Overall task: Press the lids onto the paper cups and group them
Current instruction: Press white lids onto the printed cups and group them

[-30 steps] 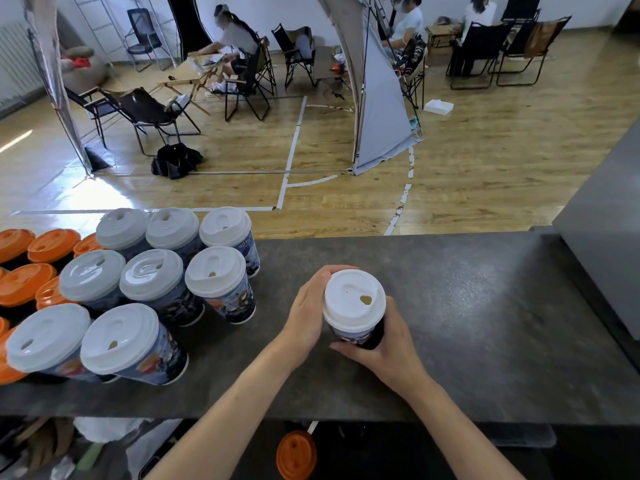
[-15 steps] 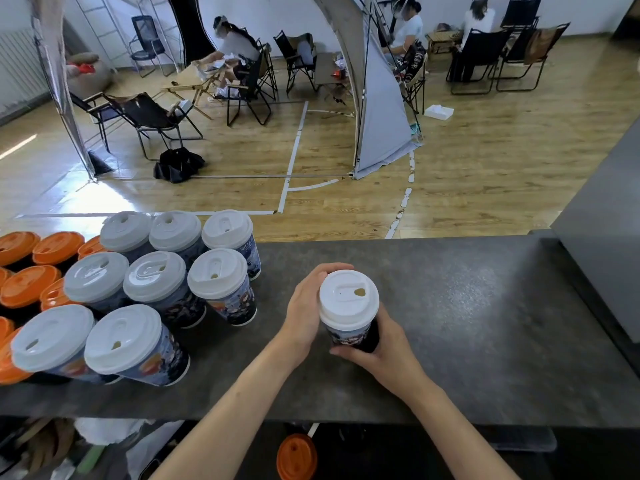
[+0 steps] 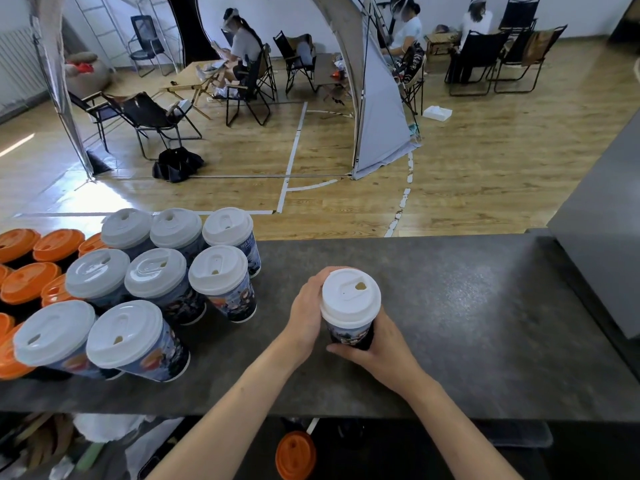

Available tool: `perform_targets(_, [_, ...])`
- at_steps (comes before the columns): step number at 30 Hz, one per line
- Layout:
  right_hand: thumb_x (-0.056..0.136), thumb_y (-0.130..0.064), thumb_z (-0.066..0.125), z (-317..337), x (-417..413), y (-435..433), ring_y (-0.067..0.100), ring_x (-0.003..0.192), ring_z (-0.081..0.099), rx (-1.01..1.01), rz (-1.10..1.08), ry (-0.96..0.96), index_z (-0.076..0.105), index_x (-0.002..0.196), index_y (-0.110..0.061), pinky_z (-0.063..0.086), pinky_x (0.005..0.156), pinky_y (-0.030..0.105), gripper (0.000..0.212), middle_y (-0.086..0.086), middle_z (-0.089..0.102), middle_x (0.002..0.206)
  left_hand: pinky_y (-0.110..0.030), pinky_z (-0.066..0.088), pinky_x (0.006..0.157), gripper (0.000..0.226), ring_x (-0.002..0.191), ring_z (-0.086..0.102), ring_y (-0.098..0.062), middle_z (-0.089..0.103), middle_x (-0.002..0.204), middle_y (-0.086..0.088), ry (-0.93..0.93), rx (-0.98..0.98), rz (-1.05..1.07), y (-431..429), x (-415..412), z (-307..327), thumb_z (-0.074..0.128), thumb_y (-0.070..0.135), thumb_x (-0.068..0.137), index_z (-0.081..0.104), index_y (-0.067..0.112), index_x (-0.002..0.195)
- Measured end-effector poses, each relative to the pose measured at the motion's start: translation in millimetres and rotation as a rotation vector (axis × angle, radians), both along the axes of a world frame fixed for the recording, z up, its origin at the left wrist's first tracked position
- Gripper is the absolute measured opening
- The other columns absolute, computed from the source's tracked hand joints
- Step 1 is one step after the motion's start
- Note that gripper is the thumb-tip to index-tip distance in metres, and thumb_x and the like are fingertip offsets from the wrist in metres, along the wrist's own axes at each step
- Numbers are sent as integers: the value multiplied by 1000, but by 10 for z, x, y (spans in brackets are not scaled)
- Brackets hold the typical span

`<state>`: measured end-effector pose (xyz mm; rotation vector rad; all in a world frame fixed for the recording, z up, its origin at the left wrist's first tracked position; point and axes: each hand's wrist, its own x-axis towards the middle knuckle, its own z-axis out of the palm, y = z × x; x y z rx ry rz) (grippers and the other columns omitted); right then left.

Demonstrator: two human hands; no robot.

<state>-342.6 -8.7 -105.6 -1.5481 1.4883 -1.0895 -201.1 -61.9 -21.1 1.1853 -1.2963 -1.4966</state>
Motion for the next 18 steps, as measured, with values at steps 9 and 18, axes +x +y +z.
perform_targets(9, [72,-57,89,146,-19,39,-6,127,57,8,-3,-147,44,134,-62,45,99,9,77,-29,62,136,-24,56,69,35,83,74,-12,79,90,1,156,34,85,-23,-224,0,53,51,78,80,29,81])
perform_targets(18, [76,-59,85,171,-43,70,3,120,65,58,14,-223,56,132,-42,52,95,17,66,-20,69,127,-32,51,67,38,70,70,-19,74,76,-5,188,127,113,-230,-327,-34,47,50,81,73,27,65])
